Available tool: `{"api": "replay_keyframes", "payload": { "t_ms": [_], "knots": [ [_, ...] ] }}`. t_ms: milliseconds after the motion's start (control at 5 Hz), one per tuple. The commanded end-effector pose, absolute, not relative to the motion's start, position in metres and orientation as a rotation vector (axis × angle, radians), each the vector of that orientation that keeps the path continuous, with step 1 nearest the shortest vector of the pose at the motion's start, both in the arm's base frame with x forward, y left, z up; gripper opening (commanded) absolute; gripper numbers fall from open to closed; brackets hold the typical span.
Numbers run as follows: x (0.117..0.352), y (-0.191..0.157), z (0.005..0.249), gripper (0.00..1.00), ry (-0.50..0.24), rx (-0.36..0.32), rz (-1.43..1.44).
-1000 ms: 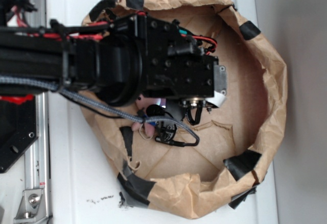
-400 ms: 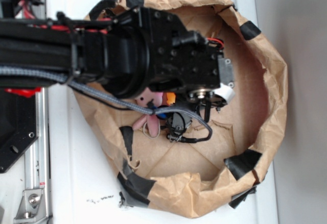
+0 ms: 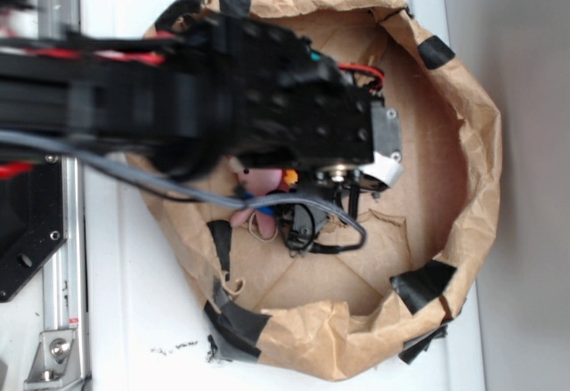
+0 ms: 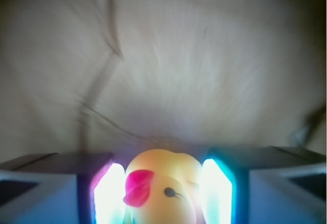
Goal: Grab the yellow duck.
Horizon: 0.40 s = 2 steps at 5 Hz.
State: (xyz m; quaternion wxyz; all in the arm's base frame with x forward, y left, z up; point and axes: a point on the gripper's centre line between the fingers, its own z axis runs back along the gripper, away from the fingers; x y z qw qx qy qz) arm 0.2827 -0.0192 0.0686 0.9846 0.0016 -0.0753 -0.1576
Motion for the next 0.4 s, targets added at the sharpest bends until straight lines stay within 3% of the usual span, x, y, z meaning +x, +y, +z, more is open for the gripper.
{"api": "replay_keyframes", "payload": {
  "t_ms": [0, 200],
  "knots": [
    [0.2988, -0.0374, 0.1613, 0.0, -0.273, 0.055, -0.204],
    [0.2968, -0.0414, 0.1552, 0.0, -0.231, 0.044, -0.183]
  ]
}}
